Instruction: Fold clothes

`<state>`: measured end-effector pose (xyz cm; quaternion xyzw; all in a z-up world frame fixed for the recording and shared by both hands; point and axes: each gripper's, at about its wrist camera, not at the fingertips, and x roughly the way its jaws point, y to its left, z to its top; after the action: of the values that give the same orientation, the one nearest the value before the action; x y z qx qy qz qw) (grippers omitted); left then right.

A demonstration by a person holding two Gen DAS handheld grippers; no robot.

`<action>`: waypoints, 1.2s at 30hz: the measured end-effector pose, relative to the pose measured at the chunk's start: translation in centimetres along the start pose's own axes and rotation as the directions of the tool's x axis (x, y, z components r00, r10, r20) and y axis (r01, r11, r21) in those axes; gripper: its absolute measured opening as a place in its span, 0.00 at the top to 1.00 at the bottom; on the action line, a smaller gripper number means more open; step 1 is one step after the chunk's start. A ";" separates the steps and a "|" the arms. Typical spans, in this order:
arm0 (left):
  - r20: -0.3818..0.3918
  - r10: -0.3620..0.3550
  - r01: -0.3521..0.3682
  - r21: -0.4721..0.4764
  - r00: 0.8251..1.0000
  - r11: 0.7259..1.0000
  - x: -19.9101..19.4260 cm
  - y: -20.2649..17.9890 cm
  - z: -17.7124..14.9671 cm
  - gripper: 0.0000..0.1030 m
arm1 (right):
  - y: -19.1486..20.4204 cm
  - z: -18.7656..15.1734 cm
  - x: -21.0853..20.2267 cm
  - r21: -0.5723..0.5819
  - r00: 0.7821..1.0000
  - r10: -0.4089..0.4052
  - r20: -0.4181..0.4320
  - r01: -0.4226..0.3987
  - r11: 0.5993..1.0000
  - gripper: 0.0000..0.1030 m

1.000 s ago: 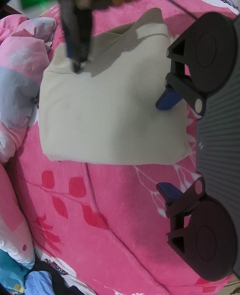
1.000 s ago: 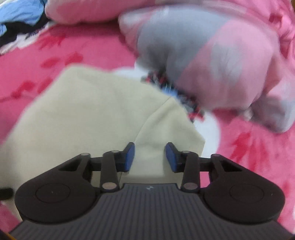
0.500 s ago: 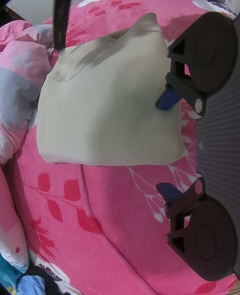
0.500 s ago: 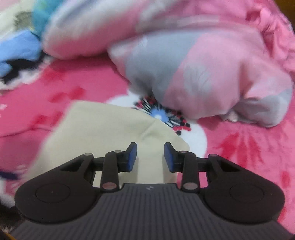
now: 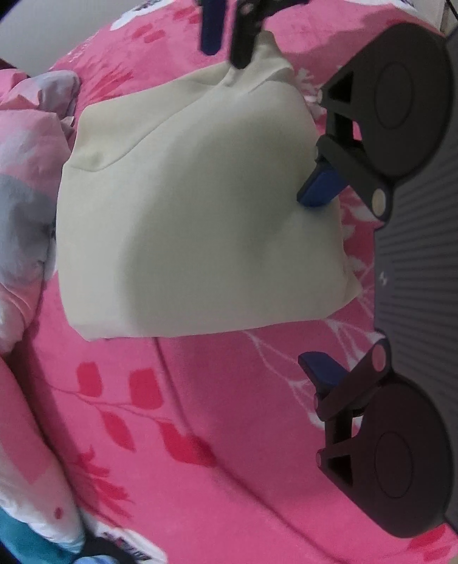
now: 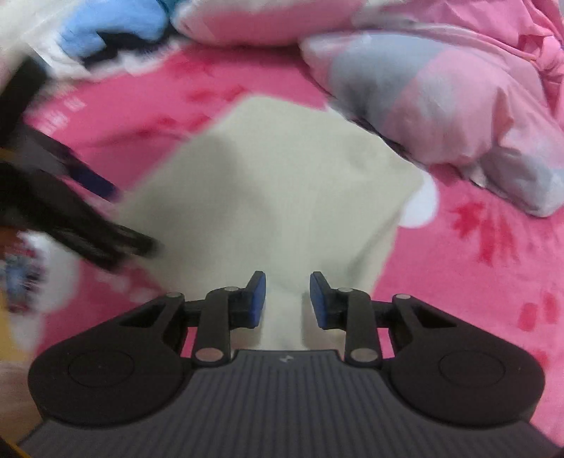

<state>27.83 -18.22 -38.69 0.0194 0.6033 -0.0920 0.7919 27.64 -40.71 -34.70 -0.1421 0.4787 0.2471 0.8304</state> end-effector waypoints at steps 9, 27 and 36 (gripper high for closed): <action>0.057 -0.136 0.140 -0.078 0.989 0.987 -0.3 2.6 -1.1 0.16 | -2.6 -1.4 2.8 0.152 0.995 0.060 -0.074 -0.048 0.987 0.73; 0.121 -0.556 0.559 -0.356 0.822 0.749 6.7 9.0 2.8 0.16 | -15.2 -6.8 10.7 0.784 0.839 0.461 0.289 -0.484 0.389 0.08; 0.121 -0.589 0.589 -0.358 0.799 0.725 7.7 8.7 2.9 0.15 | -10.6 -8.3 10.2 0.779 0.819 0.507 0.267 -0.493 0.387 0.33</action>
<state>33.98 -11.03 -46.00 -0.3259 0.5846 -0.2202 0.7096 31.69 -50.69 -47.64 0.4100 0.5626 0.2313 0.6796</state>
